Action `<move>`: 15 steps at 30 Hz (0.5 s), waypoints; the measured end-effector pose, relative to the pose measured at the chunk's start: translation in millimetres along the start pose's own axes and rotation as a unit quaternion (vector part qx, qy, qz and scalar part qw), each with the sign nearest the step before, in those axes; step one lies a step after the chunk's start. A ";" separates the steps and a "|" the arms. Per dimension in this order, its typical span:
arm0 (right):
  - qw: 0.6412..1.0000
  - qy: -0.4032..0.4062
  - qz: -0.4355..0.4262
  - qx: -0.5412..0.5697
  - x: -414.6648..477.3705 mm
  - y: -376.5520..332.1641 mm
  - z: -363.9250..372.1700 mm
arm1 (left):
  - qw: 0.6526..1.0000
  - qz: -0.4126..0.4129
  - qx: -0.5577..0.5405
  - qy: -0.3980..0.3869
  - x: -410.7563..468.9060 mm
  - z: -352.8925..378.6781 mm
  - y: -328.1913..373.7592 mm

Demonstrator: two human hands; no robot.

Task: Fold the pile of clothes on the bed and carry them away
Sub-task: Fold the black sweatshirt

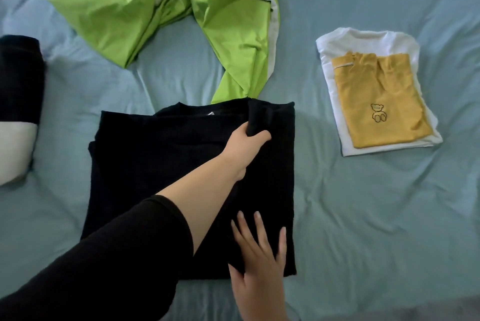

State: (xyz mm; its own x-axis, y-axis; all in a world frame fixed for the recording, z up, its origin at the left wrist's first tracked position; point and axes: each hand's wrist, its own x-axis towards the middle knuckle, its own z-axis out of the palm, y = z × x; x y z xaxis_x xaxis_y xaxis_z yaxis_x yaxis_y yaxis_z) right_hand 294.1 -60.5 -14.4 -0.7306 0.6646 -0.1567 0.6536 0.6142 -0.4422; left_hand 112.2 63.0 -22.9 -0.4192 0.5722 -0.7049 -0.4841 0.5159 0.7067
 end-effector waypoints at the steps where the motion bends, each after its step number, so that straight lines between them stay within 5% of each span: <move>1: 1.000 -0.018 -0.014 -0.011 1.2 -13.9 4.2 | 1.000 -0.011 -0.009 0.002 -3.4 -22.3 1.9; 15: 0.970 -0.145 -0.193 -0.037 34.8 -186.6 66.4 | 0.986 -0.071 -0.032 0.151 -43.9 -278.0 -1.9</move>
State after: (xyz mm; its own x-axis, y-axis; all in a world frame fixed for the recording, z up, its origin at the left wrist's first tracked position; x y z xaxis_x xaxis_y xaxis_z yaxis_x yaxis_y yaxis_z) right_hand 133.6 -180.3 4.0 -0.9414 0.2382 -0.2388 0.3251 0.8291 -0.4548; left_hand -82.0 -140.3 -10.1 -0.5476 0.2768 -0.7896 -0.5981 0.5305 0.6008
